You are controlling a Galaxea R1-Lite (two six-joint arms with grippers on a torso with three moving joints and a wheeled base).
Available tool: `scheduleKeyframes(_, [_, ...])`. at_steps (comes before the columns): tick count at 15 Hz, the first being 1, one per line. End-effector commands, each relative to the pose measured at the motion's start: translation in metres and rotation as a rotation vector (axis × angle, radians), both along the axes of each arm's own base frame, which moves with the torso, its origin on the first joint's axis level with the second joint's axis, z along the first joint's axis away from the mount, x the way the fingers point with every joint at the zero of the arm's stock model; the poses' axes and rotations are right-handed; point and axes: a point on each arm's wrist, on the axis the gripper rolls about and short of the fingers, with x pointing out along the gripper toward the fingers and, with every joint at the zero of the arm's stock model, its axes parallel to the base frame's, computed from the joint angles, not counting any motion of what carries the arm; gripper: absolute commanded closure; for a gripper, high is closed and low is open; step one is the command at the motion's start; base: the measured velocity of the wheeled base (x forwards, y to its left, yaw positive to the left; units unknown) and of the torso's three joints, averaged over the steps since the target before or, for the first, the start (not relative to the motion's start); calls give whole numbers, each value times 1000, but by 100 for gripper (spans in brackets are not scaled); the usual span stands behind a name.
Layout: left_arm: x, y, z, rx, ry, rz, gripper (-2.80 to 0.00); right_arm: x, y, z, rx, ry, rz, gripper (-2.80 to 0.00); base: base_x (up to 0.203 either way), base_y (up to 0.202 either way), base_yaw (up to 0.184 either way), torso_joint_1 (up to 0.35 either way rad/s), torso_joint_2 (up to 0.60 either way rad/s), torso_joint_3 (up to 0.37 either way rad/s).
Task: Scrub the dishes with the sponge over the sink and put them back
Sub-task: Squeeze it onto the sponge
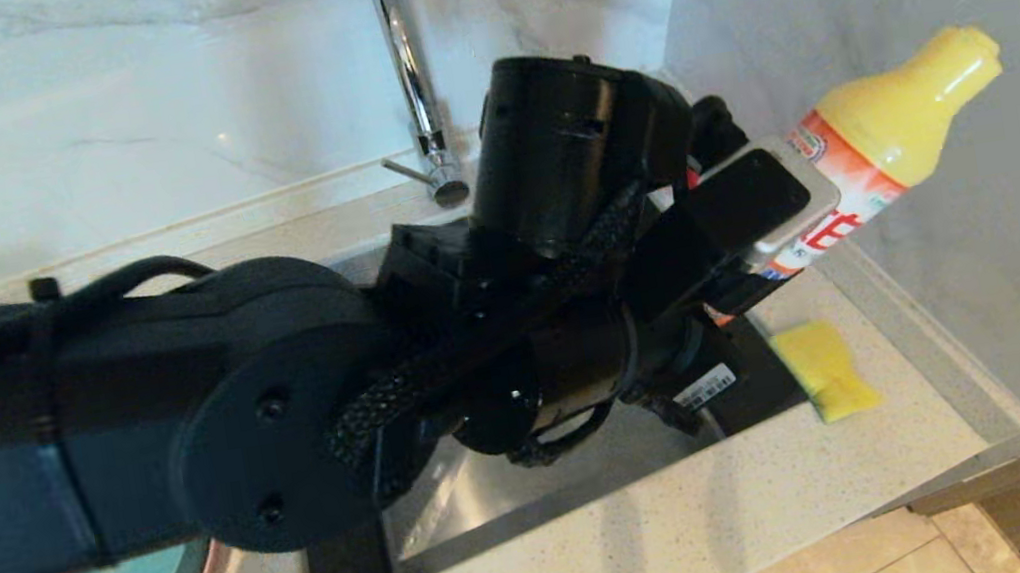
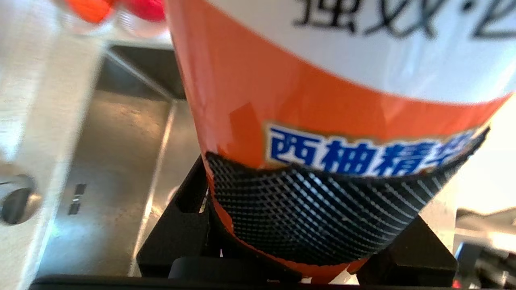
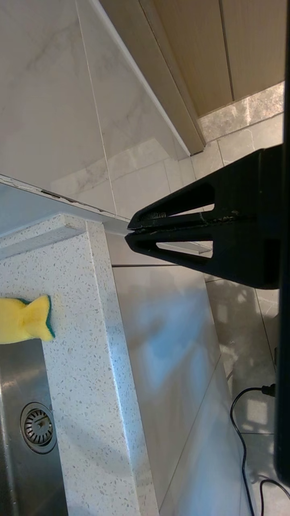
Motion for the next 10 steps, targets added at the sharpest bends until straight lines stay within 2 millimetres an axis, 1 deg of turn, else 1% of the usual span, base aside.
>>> scheduleKeyframes(1, [9, -13, -23, 63, 17, 3, 0, 0, 0, 0, 0, 0, 0, 0, 0, 0, 0, 0, 0, 0])
scheduleKeyframes(4, [12, -19, -35, 131, -11, -5, 0, 0, 0, 0, 0, 0, 0, 0, 0, 0, 0, 0, 0, 0])
scheduleKeyframes(8, [14, -22, -53, 194, -3, -17, 0, 0, 0, 0, 0, 0, 0, 0, 0, 0, 0, 0, 0, 0])
scheduleKeyframes(10, [17, -27, -66, 239, -1, -8, 0, 0, 0, 0, 0, 0, 0, 0, 0, 0, 0, 0, 0, 0])
